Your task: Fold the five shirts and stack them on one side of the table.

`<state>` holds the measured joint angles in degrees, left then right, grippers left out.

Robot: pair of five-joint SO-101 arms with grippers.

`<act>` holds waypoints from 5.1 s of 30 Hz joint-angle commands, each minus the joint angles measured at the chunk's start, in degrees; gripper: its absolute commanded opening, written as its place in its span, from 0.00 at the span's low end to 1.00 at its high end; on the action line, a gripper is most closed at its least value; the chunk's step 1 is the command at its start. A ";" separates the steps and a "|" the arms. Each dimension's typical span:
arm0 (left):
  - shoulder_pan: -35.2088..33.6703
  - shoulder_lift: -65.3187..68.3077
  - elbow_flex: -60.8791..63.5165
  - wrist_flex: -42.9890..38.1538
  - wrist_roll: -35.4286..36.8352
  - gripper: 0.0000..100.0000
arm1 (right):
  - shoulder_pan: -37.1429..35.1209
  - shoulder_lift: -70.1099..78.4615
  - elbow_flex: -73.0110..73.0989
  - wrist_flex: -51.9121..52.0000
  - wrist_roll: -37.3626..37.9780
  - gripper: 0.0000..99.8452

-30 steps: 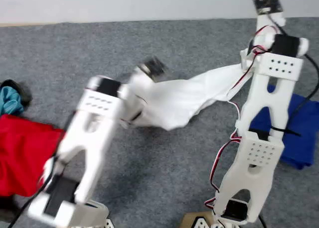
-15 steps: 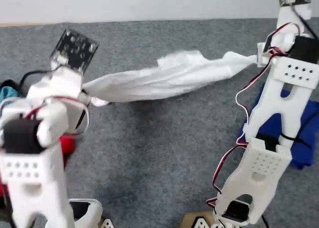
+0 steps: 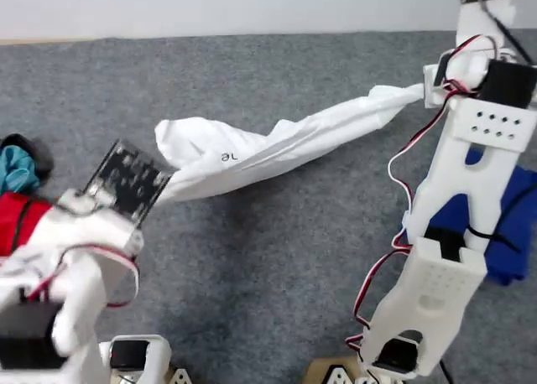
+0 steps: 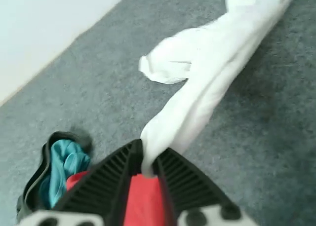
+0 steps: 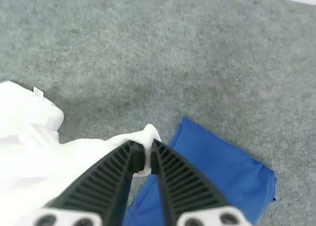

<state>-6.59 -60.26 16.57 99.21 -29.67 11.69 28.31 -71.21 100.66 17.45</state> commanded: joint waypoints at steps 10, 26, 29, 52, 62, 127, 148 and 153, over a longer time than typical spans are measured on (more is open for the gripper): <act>-15.65 -13.80 1.71 1.23 -0.62 0.12 | -0.04 -21.67 27.78 2.24 5.19 0.01; -18.20 -14.77 13.67 -11.78 10.11 0.12 | -9.80 -29.49 24.53 2.15 6.51 0.01; -18.11 -13.98 19.74 -17.41 13.54 0.12 | -12.18 -31.69 24.44 2.15 6.51 0.01; -6.15 65.14 -16.48 -32.09 14.07 0.12 | -12.18 -31.87 37.71 2.15 6.24 0.01; -3.69 102.77 -57.10 -16.26 13.80 0.20 | -12.18 -28.88 37.71 2.15 6.15 0.01; -29.54 81.05 -31.08 -5.36 0.53 0.00 | -13.49 1.71 25.23 -21.76 4.31 0.23; -32.00 85.54 -31.08 -10.90 6.51 0.00 | -37.67 -18.07 40.09 2.24 13.63 0.23; -32.18 87.65 -31.34 -11.08 6.51 0.00 | -49.45 -24.04 54.15 1.98 13.80 0.23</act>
<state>-37.98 27.38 -14.11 88.92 -23.60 -31.65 9.85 -22.59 100.48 30.64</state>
